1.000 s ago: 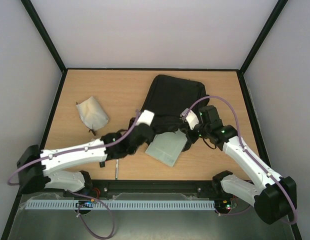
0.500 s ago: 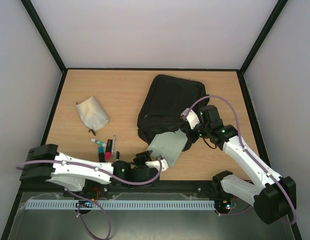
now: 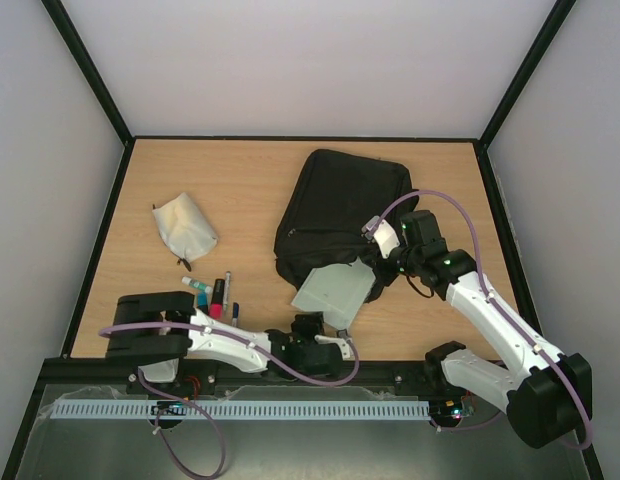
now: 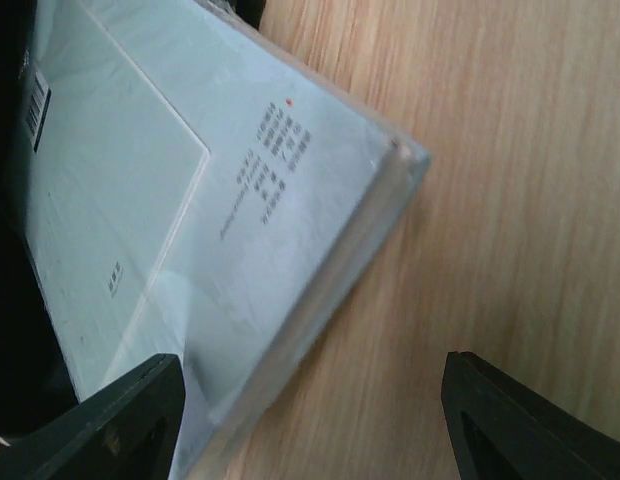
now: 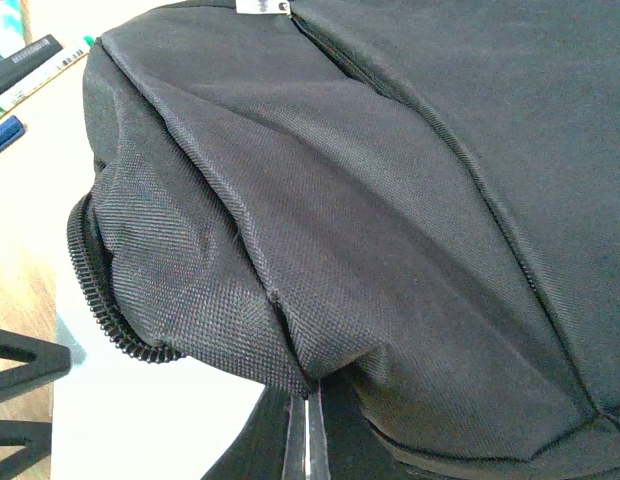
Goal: Pack the student bag
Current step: Place the book in the student bag.
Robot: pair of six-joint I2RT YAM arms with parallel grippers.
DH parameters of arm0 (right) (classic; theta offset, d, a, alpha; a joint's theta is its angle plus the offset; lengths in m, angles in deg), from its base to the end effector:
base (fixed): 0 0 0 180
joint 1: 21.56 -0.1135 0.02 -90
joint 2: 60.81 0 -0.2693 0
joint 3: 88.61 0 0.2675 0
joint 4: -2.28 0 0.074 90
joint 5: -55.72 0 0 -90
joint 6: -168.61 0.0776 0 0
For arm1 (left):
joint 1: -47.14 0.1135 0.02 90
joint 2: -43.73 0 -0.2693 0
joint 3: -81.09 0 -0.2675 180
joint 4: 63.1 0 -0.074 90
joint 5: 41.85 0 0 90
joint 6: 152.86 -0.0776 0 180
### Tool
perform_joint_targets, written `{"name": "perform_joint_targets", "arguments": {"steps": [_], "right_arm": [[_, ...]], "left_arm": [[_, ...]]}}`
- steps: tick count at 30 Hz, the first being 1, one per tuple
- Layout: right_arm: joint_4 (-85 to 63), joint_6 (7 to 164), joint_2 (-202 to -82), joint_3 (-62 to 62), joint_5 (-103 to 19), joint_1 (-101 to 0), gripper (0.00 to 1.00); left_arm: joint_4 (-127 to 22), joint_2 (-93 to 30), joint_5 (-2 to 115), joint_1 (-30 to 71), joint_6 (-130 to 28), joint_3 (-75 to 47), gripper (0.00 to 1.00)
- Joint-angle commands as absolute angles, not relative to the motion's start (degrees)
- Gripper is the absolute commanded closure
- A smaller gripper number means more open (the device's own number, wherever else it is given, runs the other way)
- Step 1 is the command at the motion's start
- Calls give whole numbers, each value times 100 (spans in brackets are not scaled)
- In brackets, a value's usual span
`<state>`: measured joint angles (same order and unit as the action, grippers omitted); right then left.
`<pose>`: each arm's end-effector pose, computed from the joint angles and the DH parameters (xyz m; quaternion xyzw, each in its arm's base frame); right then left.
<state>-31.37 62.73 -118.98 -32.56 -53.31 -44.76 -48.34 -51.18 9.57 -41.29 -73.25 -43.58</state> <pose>0.2335 0.1276 0.2463 -0.3646 0.8021 0.1755 0.4392 0.0574 -0.3263 0.1020 0.6165 0.6614 0.0624 0.4225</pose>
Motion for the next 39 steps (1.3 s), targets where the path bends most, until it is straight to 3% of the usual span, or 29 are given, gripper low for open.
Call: {"name": "perform_joint_targets", "arguments": {"steps": [1,14,22,29,34,39], "right_arm": [[-3041,6332,-11848,-3159,-5536,-4432,99],[-3064,6331,-11877,-3136,-5628,-4432,99],[-3064,6334,-11847,-3136,-5630,-4423,99],[-3079,6321,-11848,-3132,-5645,-4423,99],[-3058,6341,-11769,-3152,-5608,-4408,99],[-3007,6426,-11745,-3129,-5541,-4372,99]], "left_arm": [[-5428,-5395,756,-3984,-7691,-4113,27],[-6225,-6191,792,-3796,-8245,-3582,38],[-6399,-6329,512,-3612,-7549,-3306,51],[-6460,-6683,189,-3290,-7352,-2922,54],[-6744,-6917,148,-2911,-7575,-2593,53],[-7061,-7138,-171,-2678,-7547,-2363,32]]}}
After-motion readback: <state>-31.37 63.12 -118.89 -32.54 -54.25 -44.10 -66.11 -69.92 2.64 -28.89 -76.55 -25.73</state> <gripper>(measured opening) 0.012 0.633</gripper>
